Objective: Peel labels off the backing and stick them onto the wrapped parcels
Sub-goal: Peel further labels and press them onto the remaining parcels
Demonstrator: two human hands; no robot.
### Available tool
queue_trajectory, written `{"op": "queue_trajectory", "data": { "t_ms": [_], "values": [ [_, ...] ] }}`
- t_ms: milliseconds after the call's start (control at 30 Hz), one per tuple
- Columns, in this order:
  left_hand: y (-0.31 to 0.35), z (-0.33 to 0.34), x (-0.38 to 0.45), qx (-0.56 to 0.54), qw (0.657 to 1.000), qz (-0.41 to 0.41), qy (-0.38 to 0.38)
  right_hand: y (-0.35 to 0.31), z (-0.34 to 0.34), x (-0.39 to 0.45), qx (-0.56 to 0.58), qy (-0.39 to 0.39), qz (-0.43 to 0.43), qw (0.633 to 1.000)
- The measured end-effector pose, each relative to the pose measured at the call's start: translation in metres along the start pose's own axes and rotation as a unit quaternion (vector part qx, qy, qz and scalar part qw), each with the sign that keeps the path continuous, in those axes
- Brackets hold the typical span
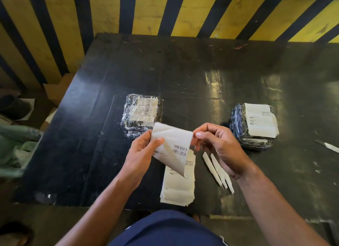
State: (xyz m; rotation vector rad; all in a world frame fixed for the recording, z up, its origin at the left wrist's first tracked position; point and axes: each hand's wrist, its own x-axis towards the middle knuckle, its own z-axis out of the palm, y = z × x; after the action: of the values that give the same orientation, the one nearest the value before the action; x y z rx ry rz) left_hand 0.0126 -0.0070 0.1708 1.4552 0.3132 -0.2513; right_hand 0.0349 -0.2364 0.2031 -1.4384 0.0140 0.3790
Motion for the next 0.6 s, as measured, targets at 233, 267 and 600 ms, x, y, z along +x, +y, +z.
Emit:
{"op": "queue_trajectory", "data": {
  "t_ms": [233,267,600],
  "values": [
    [0.0023,-0.0015,0.0005,0.013,1.000,-0.003,-0.001,-0.0051,0.0023,0.0043,-0.018,-0.010,-0.002,1.000],
    [0.0021,-0.0021,0.0009,0.017,1.000,-0.006,0.000,-0.0052,0.0028,0.0043,-0.018,-0.009,-0.002,1.000],
    [-0.0022,-0.0037,0.0046,0.018,0.999,-0.020,-0.021,-0.0012,0.0046,0.0055,-0.025,-0.007,0.010,1.000]
  ]
}}
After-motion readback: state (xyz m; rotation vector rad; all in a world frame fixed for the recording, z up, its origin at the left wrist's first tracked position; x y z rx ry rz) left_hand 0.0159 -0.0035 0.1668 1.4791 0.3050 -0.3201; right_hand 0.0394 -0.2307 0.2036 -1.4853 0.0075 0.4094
